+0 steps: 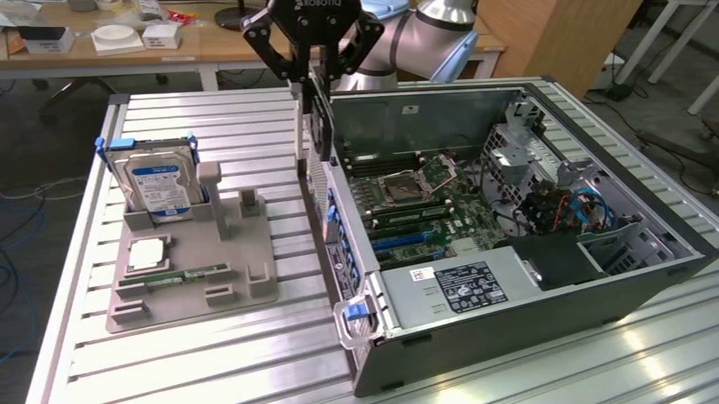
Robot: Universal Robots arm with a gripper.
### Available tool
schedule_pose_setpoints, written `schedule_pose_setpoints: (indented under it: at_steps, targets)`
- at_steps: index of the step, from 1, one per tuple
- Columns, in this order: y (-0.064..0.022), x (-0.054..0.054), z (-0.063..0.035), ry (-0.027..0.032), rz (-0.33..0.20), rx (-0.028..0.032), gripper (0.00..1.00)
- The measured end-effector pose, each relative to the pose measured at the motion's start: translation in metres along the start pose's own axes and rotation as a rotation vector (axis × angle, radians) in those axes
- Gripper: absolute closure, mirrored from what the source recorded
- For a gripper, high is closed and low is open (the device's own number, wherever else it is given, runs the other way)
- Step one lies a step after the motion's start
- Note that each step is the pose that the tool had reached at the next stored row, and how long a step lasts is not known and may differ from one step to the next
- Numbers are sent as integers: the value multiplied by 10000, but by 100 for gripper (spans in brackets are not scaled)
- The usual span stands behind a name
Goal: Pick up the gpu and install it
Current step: 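Pick up the gpu and move the gpu toward the slot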
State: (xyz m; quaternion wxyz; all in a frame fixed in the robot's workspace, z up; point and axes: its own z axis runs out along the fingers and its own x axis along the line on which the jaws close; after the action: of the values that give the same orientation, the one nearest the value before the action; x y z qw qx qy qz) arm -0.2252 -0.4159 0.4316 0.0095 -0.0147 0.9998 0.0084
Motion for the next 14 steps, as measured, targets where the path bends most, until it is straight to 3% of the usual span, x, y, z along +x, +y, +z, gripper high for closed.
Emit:
schedule_pose_setpoints:
  at_steps: [14]
  targets:
    - [-6, -209, 4, -1, 0, -1, 74]
